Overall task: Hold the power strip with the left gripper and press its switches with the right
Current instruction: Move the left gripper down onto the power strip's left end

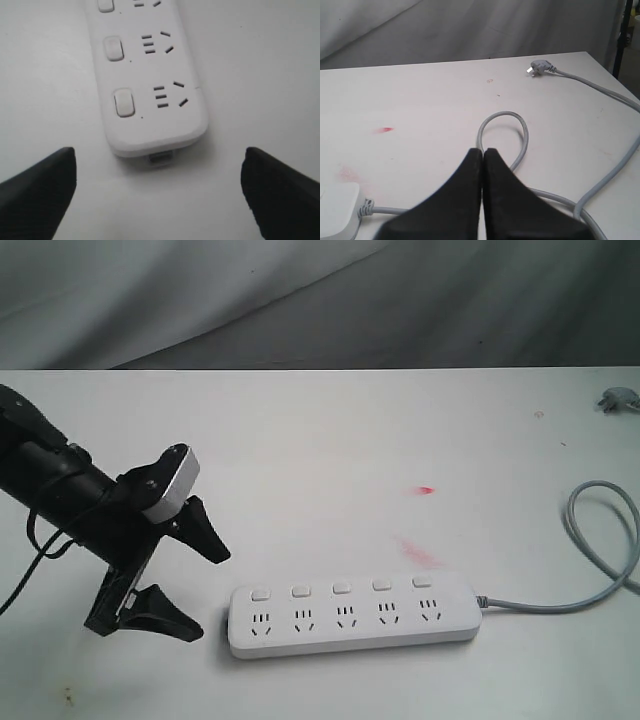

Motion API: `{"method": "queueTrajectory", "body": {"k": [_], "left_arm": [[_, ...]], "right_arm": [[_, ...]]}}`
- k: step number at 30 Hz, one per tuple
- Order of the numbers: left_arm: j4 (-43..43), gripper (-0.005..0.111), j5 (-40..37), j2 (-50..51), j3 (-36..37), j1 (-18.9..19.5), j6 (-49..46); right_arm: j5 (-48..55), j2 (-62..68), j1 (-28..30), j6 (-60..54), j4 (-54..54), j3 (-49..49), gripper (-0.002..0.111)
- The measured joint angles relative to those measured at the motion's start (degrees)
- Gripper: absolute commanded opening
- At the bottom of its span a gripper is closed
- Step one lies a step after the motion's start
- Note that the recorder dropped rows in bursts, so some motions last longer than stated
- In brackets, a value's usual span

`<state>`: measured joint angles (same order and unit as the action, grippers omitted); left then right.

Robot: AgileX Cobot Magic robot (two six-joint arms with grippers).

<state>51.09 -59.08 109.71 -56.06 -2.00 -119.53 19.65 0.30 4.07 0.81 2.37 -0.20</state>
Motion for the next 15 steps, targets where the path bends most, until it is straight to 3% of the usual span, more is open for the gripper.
{"method": "queueTrajectory", "body": {"k": [10, 15], "left_arm": [[7.5, 0.084, 2.6, 4.4, 0.0, -5.9, 0.0], [8.3, 0.084, 5.8, 6.4, 0.0, -6.5, -0.1]], "right_arm": [[0.0, 0.0, 0.0, 0.0, 0.0, 0.0, 0.0], [0.0, 0.0, 0.0, 0.0, 0.0, 0.0, 0.0]]}}
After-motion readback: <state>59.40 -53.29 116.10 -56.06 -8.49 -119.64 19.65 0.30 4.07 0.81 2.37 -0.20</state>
